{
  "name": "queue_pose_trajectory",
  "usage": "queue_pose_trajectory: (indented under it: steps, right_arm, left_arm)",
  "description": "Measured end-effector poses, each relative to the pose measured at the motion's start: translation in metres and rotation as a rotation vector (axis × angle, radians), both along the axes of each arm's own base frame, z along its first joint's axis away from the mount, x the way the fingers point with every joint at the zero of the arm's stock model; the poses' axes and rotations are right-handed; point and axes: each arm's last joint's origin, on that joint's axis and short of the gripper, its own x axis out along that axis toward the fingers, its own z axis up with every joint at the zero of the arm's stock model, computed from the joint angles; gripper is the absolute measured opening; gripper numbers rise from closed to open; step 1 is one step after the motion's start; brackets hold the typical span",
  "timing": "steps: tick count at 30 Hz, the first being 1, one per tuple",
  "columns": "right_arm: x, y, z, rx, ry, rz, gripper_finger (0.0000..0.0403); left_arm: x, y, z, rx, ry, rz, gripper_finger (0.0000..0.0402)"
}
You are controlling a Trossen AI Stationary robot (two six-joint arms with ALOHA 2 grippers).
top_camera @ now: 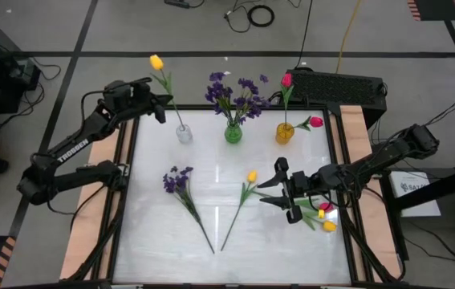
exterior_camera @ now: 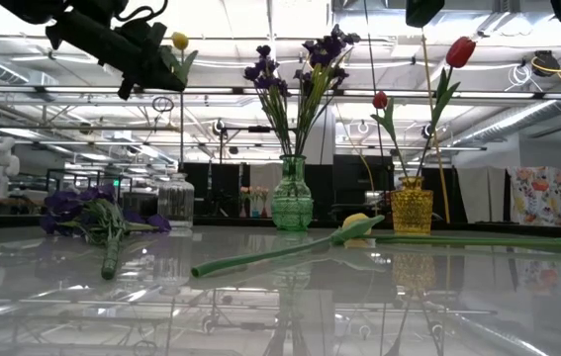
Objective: Sort flowers into vase by color
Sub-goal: Put the left yellow flower into the transparent vase
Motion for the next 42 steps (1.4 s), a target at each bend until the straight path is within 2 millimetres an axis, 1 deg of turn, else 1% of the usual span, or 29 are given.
queue_pose_trajectory:
  steps: [11,18,25,28,34,37,42]
  right_arm:
    - [0.0,0.0,0.0,-0.002,0.0,0.0,0.0173]
    - [0.0,0.0,0.0,-0.004,0.0,-0.001,0.0173]
    - [0.0,0.0,0.0,-0.004,-0.001,-0.001,0.0173]
    - [0.0,0.0,0.0,-0.004,0.0,-0.001,0.0173]
    - [0.0,0.0,0.0,-0.004,-0.001,-0.001,0.0173]
    - [0.0,0.0,0.0,-0.004,-0.001,-0.001,0.0173]
    - [0.0,0.0,0.0,-0.004,-0.001,-0.001,0.0173]
  left_arm:
    - [0.0,0.002,-0.002,0.044,0.053,0.009,0.0]
    - [0.007,0.01,-0.016,-0.028,0.116,0.013,0.0]
    - [0.017,0.016,-0.028,-0.091,0.137,0.006,0.0023]
    - [0.022,0.018,-0.033,-0.122,0.142,0.015,0.0027]
    - [0.033,0.017,-0.042,-0.137,0.191,0.019,0.0031]
    - [0.034,0.014,-0.043,-0.143,0.214,0.026,0.005]
    - [0.03,0.009,-0.047,-0.19,0.261,0.028,0.0114]
